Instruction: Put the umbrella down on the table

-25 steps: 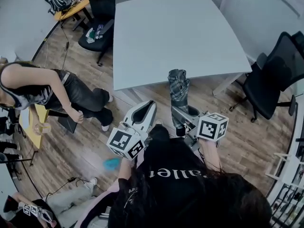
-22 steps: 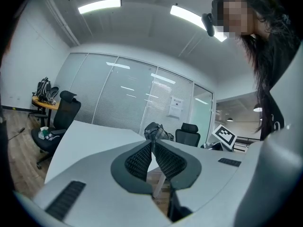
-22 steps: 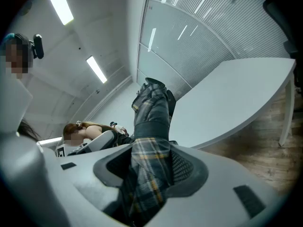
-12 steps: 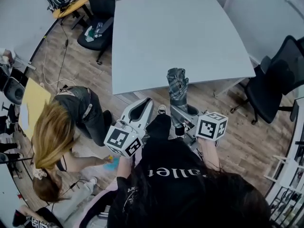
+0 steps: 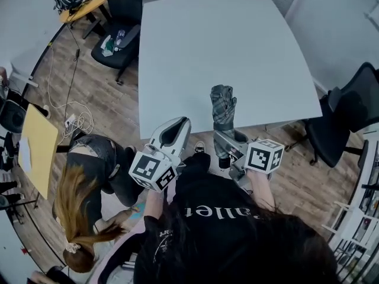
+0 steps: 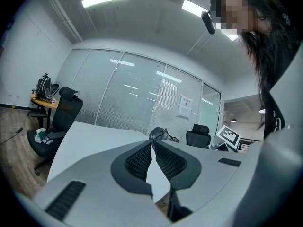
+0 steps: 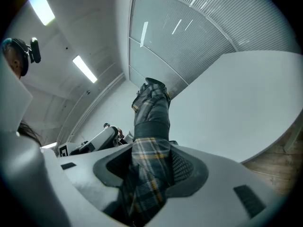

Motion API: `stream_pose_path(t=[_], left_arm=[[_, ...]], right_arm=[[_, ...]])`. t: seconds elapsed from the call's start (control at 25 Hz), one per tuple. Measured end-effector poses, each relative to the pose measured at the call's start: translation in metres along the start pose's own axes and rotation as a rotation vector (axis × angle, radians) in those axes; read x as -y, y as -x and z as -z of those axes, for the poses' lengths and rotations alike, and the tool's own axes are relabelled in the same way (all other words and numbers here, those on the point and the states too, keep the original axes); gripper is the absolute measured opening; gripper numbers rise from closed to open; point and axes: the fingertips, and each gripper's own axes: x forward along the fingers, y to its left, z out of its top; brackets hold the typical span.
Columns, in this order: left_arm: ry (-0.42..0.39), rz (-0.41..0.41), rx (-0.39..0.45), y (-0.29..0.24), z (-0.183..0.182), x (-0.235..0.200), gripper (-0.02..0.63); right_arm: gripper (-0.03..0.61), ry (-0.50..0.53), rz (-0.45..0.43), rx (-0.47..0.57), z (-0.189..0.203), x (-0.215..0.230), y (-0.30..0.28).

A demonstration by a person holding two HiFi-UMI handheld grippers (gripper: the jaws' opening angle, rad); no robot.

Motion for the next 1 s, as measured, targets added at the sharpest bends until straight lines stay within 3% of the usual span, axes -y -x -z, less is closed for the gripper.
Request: stream_pose_path(t=[0.52, 1.0], left_arm=[[0.026, -0.003, -0.012, -0.056, -0.02, -0.084, 0.041], [0.054, -0.001, -0.02, -0.071, -0.023, -0.114, 0.041]], right_arm=[[0.206, -0.011, 0.047, -0.03, -0.06, 0.028, -0.071], [0.206, 0.026, 0.075, -0.046, -0.096, 0.04, -0.102]])
